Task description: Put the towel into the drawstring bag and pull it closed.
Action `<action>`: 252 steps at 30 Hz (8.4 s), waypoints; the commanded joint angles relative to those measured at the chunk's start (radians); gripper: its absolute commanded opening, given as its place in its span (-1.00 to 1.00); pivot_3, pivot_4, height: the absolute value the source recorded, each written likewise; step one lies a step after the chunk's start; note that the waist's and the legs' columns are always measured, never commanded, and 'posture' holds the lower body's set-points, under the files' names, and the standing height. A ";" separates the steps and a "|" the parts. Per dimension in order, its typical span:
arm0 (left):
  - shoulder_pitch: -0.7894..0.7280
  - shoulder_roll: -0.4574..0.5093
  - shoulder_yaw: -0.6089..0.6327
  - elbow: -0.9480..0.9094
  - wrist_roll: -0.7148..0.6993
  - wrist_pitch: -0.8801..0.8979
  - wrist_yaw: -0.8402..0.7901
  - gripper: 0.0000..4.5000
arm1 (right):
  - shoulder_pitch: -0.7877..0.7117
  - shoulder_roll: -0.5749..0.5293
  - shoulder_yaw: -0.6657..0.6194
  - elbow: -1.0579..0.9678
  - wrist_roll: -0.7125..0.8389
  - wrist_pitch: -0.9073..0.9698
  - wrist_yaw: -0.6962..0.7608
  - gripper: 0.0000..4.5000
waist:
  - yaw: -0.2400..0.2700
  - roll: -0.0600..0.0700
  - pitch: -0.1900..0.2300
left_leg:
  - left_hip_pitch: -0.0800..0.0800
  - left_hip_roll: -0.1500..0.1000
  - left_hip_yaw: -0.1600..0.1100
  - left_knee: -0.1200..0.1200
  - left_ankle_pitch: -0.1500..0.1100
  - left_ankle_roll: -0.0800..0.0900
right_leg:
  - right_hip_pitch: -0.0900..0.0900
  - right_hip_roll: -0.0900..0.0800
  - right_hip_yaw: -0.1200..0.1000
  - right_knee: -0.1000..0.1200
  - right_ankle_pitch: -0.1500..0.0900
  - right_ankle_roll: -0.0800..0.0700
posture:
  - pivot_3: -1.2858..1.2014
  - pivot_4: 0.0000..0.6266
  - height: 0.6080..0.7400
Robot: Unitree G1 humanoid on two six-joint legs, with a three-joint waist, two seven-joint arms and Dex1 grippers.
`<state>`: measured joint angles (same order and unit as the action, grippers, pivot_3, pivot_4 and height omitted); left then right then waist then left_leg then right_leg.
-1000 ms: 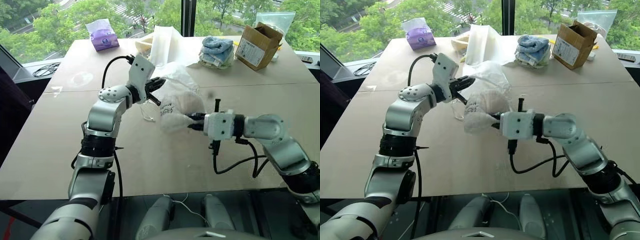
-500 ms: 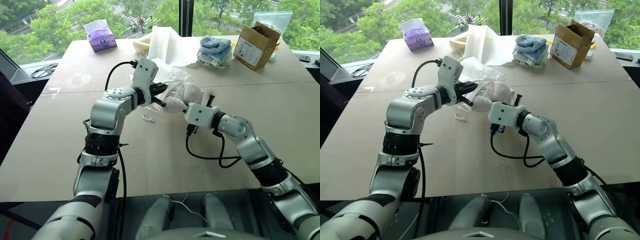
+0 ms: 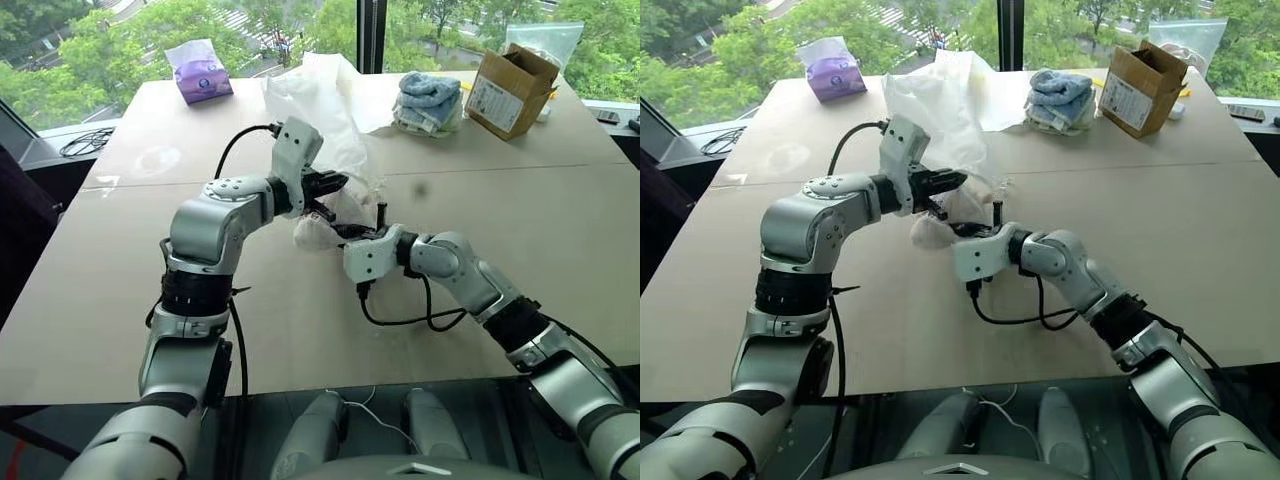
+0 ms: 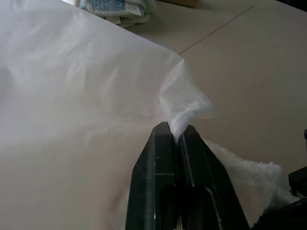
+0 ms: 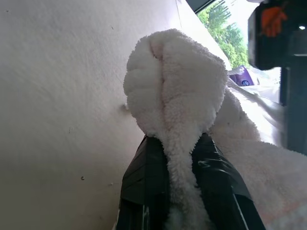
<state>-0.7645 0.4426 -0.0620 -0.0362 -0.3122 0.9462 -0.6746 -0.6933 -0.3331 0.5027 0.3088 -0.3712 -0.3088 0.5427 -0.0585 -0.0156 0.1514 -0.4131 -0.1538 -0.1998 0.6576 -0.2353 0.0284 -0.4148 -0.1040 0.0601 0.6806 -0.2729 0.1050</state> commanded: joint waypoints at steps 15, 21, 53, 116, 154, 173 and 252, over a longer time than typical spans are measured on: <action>0.009 0.025 0.024 -0.073 -0.118 0.070 -0.052 -1.00 | -0.057 0.187 -0.206 0.090 0.095 0.069 -0.225 -0.98 | -0.012 0.000 0.000 | 0.000 0.001 -0.001 -0.001 0.000 -0.001 | 0.000 0.000 0.000 0.000 0.000 -0.001 | 0.03 -0.52 1.00; -0.002 0.032 0.049 -0.073 -0.172 0.074 -0.088 -1.00 | -0.077 0.088 -0.052 0.110 -0.099 -0.139 -0.218 -0.98 | -0.013 0.000 0.000 | 0.000 0.000 0.000 0.000 0.000 -0.001 | -0.001 0.001 0.000 0.000 0.000 -0.001 | 0.03 -0.52 1.00; 0.015 0.087 0.031 -0.012 -0.148 -0.194 -0.221 -1.00 | 0.028 0.165 -0.146 0.064 0.120 -0.021 -0.038 -0.98 | -0.016 0.001 0.000 | 0.001 0.001 -0.001 -0.001 0.001 -0.002 | -0.001 0.001 0.001 0.002 0.001 -0.001 | 0.03 -0.52 1.00; -0.113 0.057 0.082 0.176 -0.081 -0.486 -0.268 -1.00 | 0.184 0.023 -0.402 -0.205 0.470 0.498 -0.036 0.96 | -0.006 0.000 0.000 | -0.001 0.000 0.002 0.000 0.002 -0.003 | -0.007 0.000 0.003 0.012 0.001 -0.001 | 0.03 -0.52 1.00; -0.120 0.057 0.113 0.113 -0.191 -0.371 -0.223 -1.00 | 0.094 0.055 -0.443 -0.148 0.368 0.225 -0.153 0.74 | -0.014 0.001 0.000 | 0.000 0.000 0.004 0.001 0.002 -0.003 | -0.008 0.000 0.005 0.013 0.001 -0.001 | 0.03 -0.52 1.00; -0.234 0.003 0.225 0.123 -0.278 -0.334 -0.093 -1.00 | -0.047 -0.008 -0.607 -0.356 0.478 0.468 -0.195 -0.98 | -0.009 0.000 0.001 | -0.002 0.000 0.004 0.002 0.002 -0.003 | -0.008 0.000 0.005 0.014 0.001 -0.001 | 0.03 -0.52 1.00; -0.041 -0.091 0.046 0.573 0.090 -0.811 -0.105 0.59 | -0.037 0.010 -0.574 -0.679 0.804 0.876 -0.110 -1.00 | -0.008 0.001 -0.001 | -0.003 0.001 0.007 -0.001 0.002 -0.003 | -0.013 -0.002 0.004 0.014 0.001 -0.002 | 0.03 -0.52 1.00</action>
<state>-0.7880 0.3373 -0.0141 0.5277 -0.2403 0.1766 -0.7722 -0.7303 -0.3057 -0.0325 -0.3256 0.4064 0.5571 0.4129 -0.0667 -0.0146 0.1509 -0.4159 -0.1533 -0.1925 0.6562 -0.2330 0.0252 -0.4277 -0.1062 0.0643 0.6945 -0.2717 0.1027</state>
